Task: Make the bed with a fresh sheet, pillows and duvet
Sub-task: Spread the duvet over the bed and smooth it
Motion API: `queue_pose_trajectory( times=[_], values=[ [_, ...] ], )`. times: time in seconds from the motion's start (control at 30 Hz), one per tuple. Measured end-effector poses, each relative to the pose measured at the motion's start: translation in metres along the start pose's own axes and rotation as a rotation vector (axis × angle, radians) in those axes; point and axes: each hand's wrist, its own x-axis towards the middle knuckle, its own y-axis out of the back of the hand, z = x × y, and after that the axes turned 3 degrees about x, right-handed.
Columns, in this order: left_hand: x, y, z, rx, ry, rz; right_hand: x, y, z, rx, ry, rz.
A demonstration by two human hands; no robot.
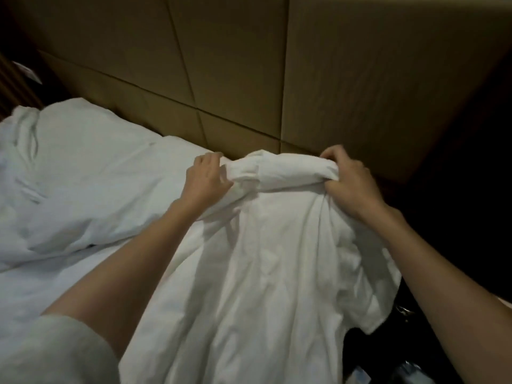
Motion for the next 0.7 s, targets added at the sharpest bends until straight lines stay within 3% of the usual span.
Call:
queue_pose_trajectory(
  times=[0.13, 0.3, 0.47, 0.6, 0.7],
  values=[
    [-0.005, -0.019, -0.025, 0.185, 0.0, -0.196, 0.003, -0.034, 0.027, -0.044, -0.126, -0.191],
    [0.015, -0.032, -0.063, 0.186, -0.027, -0.318, -0.002, -0.044, 0.062, -0.079, -0.284, -0.364],
    [0.042, -0.032, -0.092, 0.193, 0.092, -0.551, -0.021, -0.052, 0.075, -0.134, -0.222, -0.264],
    [0.049, -0.036, -0.121, 0.255, 0.072, -0.514, -0.026, -0.046, 0.077, -0.139, -0.179, -0.152],
    [0.05, -0.042, -0.136, 0.447, -0.009, -0.587, -0.022, -0.05, 0.078, -0.15, -0.225, -0.198]
  ],
)
